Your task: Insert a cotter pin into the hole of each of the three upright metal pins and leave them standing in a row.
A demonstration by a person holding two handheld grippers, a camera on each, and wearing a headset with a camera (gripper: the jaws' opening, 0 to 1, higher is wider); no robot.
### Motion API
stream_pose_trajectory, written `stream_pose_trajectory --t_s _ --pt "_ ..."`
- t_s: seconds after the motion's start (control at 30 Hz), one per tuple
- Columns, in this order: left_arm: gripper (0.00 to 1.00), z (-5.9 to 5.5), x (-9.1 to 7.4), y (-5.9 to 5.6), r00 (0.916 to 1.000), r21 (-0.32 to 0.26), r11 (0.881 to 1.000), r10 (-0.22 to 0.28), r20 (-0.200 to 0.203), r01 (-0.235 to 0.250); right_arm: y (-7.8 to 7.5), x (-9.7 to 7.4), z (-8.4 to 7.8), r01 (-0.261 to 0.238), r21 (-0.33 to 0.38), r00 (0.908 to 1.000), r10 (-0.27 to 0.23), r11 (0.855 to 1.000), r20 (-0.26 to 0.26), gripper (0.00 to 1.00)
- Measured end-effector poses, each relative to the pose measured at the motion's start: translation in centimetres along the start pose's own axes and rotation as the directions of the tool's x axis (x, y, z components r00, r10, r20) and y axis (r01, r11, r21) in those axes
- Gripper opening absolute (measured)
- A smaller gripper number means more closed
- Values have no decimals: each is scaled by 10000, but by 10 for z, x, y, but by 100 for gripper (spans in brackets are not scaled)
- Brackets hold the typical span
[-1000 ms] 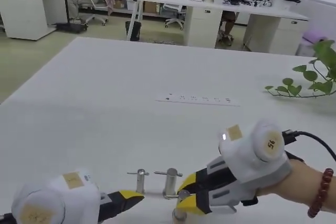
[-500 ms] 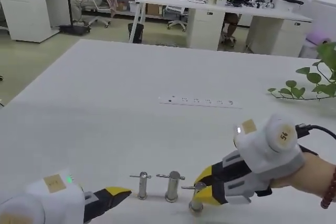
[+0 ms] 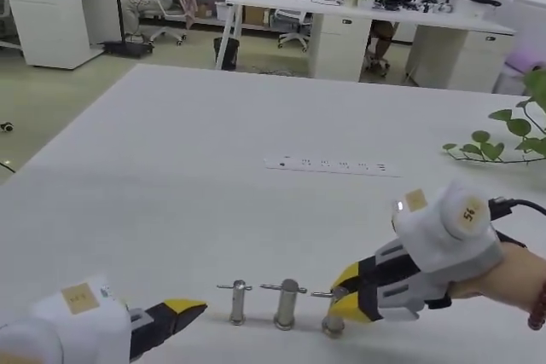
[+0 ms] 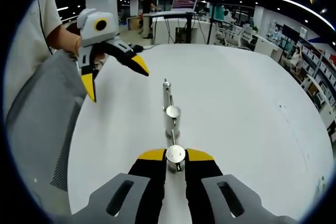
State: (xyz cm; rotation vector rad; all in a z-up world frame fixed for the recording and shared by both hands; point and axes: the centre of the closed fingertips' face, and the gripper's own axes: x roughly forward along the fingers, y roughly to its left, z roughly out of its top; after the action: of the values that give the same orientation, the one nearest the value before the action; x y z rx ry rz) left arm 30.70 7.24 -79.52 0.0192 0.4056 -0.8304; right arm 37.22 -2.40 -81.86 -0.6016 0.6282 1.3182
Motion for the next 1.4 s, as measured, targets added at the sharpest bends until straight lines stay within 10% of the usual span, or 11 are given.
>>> stream_pose_trajectory --t_s 0.7,1.17,1.4 --pt "66 -3 0 5 9998 -73 9999 137 -114 -138 -12 3 -3 -559 -279 9984 560 9980 17 15" --pt "69 -4 -4 11 9991 -29 9994 355 -246 -356 -8 4 -5 -118 1098 9995 86 9939 300 28" --pt "69 0 -7 15 9979 -38 9983 574 -298 -576 -7 -9 3 483 2443 9951 -679 9685 724 44"
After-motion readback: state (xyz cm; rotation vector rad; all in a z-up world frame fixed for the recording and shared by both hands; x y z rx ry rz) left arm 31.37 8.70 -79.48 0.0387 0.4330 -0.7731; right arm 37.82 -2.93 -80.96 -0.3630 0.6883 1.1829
